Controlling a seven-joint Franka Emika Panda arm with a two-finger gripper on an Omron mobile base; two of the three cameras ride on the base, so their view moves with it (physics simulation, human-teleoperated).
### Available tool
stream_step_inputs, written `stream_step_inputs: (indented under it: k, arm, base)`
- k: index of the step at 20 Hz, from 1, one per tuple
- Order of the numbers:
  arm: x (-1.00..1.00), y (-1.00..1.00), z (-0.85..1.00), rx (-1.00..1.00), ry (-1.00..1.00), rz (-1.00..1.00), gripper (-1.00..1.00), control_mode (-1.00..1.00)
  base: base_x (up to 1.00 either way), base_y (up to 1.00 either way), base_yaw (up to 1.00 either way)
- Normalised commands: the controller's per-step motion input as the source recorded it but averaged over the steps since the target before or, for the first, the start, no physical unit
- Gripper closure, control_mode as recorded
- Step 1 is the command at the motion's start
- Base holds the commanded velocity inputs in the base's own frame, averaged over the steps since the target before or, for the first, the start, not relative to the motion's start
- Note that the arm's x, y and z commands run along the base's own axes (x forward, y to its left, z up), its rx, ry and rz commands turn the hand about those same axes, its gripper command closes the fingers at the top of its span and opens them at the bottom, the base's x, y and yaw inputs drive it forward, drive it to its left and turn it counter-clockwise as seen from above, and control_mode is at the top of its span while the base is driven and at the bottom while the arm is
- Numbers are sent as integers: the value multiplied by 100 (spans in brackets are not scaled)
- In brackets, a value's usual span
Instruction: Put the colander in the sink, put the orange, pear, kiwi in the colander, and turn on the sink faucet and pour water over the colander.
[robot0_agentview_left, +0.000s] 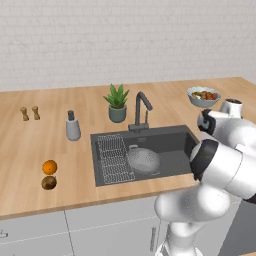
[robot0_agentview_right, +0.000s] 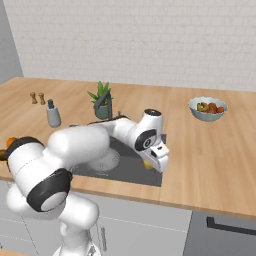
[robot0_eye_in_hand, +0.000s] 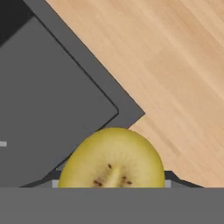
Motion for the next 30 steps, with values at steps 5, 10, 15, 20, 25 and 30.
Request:
stream_step_inputs:
  k: [5, 10, 15, 20, 25, 30]
  arm:
    - [0, 41, 2, 0, 0, 37, 100, -100]
    - [16, 74, 0, 0, 1, 41, 100, -100]
    - [7, 96, -2, 0, 7, 24, 100, -100]
    - [24, 60, 0, 0, 0, 19, 100, -100]
    - [65, 40, -5, 0, 0, 4, 100, -100]
    - [59, 31, -42, 0, 0, 1, 100, -100]
  base:
    - [0, 0, 0]
    - [0, 0, 0]
    - [0, 0, 0]
    - [0, 0, 0]
    - [0, 0, 0]
    - [0, 0, 0]
